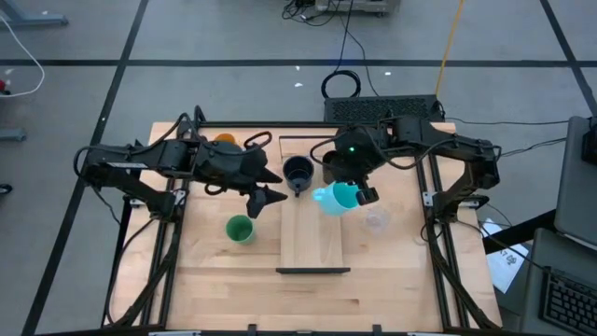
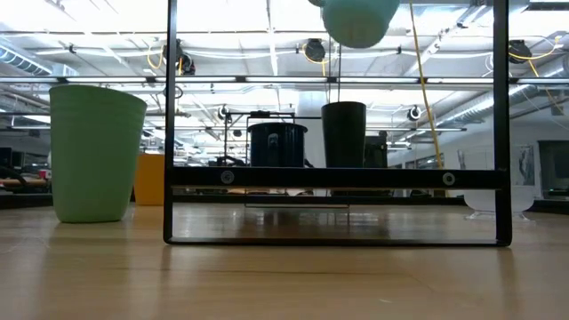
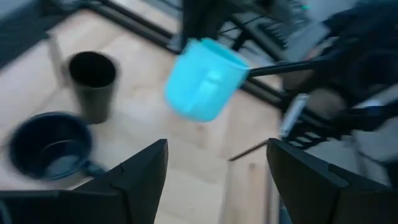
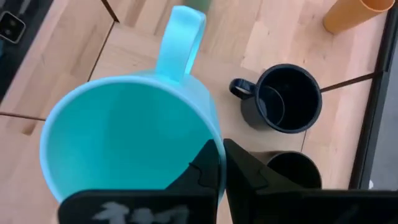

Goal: Stack small to large cups/mugs on shelf
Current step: Put the light blue mug on the shelf

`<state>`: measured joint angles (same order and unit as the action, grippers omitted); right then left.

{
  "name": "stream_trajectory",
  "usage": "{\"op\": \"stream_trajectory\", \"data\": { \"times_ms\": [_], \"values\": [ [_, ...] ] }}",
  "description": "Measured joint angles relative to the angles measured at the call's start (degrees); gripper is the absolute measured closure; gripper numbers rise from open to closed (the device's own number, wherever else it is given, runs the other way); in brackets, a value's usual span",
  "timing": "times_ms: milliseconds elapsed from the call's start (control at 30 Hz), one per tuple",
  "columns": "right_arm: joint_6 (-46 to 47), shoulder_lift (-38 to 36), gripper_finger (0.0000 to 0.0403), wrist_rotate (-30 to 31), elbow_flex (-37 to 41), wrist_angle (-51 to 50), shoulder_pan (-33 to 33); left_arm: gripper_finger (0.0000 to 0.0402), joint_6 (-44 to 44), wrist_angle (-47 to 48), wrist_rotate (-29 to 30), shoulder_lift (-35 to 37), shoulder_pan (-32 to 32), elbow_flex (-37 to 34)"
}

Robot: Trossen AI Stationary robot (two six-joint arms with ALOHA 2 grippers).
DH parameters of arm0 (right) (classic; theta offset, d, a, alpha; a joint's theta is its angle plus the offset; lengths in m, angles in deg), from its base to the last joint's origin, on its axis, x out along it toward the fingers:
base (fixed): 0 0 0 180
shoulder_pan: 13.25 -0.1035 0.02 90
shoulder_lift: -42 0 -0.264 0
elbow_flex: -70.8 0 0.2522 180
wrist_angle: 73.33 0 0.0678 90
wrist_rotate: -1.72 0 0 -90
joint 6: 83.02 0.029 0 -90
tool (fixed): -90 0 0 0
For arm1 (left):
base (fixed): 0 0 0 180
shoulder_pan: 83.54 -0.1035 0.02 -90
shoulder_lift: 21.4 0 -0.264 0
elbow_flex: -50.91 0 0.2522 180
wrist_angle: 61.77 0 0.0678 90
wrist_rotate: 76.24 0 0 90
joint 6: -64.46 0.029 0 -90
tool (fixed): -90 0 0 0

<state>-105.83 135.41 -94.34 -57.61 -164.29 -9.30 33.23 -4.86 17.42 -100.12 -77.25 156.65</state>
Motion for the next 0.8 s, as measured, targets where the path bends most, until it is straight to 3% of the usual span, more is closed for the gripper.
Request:
{"op": "stream_trajectory", "data": {
  "times_ms": [400,800],
  "values": [
    [2.1,-0.7,0.0403,-3.3,0.0,5.7,-2.6,0.0128,-1.0,-7.0,-6.1,-6.3,-0.4,0.0],
    [2.8,-0.7,0.0403,-6.3,0.1,5.8,-3.3,0.0128,-1.9,-12.2,-7.0,-7.5,-0.4,0.0]
  ]
}}
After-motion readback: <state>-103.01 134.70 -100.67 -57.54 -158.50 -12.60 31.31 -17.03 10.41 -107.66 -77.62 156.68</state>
